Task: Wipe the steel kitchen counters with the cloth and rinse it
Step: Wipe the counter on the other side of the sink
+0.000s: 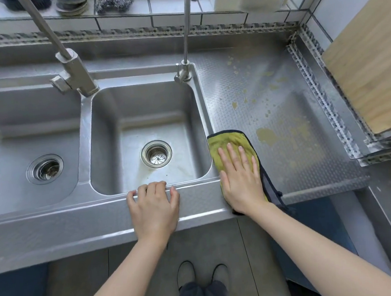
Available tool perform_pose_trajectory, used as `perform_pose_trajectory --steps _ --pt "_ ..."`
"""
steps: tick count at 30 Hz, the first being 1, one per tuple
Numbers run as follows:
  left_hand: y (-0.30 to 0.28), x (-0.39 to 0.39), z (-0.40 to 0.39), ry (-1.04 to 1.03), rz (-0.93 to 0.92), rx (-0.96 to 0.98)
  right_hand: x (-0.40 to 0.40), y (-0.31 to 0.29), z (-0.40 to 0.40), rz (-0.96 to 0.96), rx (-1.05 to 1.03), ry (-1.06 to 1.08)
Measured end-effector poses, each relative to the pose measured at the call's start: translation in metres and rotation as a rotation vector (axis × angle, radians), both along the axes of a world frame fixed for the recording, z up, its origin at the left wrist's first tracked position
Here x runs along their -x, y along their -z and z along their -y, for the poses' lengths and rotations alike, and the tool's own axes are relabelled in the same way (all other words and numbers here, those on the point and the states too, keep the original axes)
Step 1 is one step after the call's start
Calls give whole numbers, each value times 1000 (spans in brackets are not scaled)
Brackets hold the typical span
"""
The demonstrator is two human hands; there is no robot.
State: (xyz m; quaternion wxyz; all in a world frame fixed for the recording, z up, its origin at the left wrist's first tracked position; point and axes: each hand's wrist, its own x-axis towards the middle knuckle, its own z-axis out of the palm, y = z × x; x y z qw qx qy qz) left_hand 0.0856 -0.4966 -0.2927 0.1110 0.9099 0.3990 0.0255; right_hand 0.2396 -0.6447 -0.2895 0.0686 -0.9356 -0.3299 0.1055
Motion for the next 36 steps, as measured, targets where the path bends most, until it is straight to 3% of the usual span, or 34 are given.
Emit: perform_pose_trajectory --steps 8,14,18,23,30,36 --pt "-4 -1 2 -14 3 21 19 1 48 22 34 -71" --pt "-10 -32 10 -47 -115 121 4 1 52 39 33 -126" --pt "-18 -78 32 35 -41 266 -12 3 74 38 24 -84" --pt "-21 -127 53 -13 170 507 -68 2 126 37 22 63" --pt "-7 -176 60 -281 207 618 -158 2 161 63 49 179" --pt "-1 -208 52 -594 301 626 -217 4 155 76 61 146"
